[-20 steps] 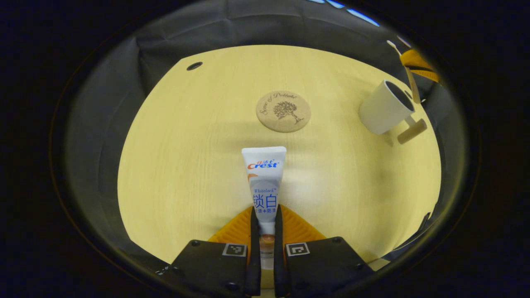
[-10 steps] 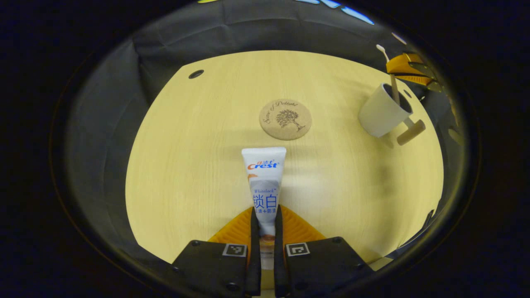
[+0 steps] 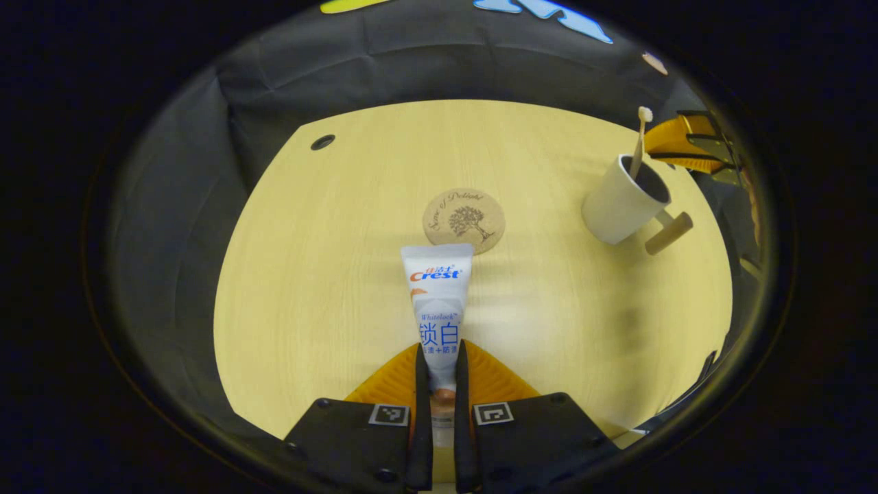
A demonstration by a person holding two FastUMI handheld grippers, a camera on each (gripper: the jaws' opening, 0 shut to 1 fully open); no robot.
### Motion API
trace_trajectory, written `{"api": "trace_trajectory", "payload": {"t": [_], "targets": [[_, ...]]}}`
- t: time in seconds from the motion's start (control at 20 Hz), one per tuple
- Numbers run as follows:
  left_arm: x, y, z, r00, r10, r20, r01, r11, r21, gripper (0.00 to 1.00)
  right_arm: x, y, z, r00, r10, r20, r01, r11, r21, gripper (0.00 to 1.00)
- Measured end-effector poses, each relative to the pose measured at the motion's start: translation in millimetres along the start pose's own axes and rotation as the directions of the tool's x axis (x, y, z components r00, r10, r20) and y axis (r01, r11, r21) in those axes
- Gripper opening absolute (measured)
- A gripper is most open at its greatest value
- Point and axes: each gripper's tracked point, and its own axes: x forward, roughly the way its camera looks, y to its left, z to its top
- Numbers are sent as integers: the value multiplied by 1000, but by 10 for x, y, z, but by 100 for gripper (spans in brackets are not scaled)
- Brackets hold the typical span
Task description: Put the toothbrush and toothpaste on the desktop into the cup, then pick up the cup and place it on the coaster on the desktop.
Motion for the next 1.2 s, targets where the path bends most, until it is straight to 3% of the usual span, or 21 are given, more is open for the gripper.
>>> {"api": "trace_trajectory", "payload": {"t": [0.6, 0.8, 0.85, 1.2], "targets": [[-220, -652, 1194, 969, -170, 178, 166, 985, 37, 20, -641, -351, -707, 998, 2, -64, 7, 990, 143, 6], [-209, -1070, 1488, 940, -264, 217, 263, 964, 35, 23, -760, -525, -1041, 993, -11, -115, 33, 981, 192, 6], [-213, -1159, 1566, 931, -283, 229, 282, 959, 40, 20, -791, -560, -1123, 991, -11, -131, 38, 978, 205, 6], [-207, -1723, 1995, 895, -356, 268, 354, 934, 57, 20, -917, -777, -1362, 987, -12, -163, 53, 967, 251, 6]]}}
